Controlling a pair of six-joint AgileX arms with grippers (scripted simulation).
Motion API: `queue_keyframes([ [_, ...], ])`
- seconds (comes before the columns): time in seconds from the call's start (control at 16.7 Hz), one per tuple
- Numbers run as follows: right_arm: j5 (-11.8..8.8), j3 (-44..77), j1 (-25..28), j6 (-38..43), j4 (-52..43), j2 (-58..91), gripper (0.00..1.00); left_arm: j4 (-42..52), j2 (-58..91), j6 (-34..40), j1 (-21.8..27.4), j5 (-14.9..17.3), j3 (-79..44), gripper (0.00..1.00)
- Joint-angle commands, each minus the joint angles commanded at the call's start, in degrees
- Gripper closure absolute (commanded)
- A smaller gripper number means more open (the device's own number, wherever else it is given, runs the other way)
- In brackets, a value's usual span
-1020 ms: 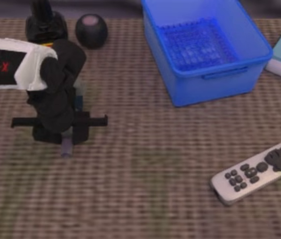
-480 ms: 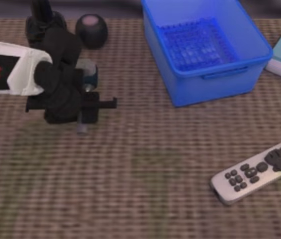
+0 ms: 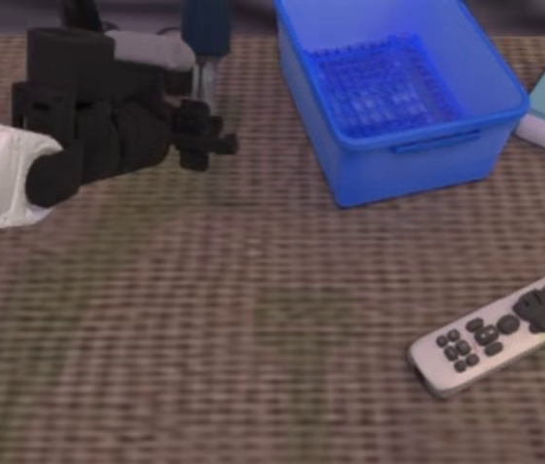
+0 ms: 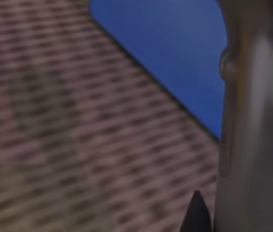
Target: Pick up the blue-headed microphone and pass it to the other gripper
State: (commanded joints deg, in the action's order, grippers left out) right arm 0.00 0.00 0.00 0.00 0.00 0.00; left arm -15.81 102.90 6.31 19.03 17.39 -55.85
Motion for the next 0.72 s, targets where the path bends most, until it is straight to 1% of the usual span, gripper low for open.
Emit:
queue_keyframes([
  [0.18, 0.0, 0.0, 0.0, 0.0, 0.0, 0.0, 0.0, -14.2, -3.97, -3.2, -0.51, 4.94, 3.9, 1.0],
  [0.36, 0.0, 0.0, 0.0, 0.0, 0.0, 0.0, 0.0, -24.17, -7.88, -5.85, -1.01, 8.76, 6.8, 1.0],
  [0.54, 0.0, 0.0, 0.0, 0.0, 0.0, 0.0, 0.0, -28.51, -10.0, -7.24, -1.24, 10.64, 8.06, 1.0],
  [0.72, 0.0, 0.0, 0.0, 0.0, 0.0, 0.0, 0.0, -28.76, -10.13, -7.33, -1.26, 10.76, 8.12, 1.0],
])
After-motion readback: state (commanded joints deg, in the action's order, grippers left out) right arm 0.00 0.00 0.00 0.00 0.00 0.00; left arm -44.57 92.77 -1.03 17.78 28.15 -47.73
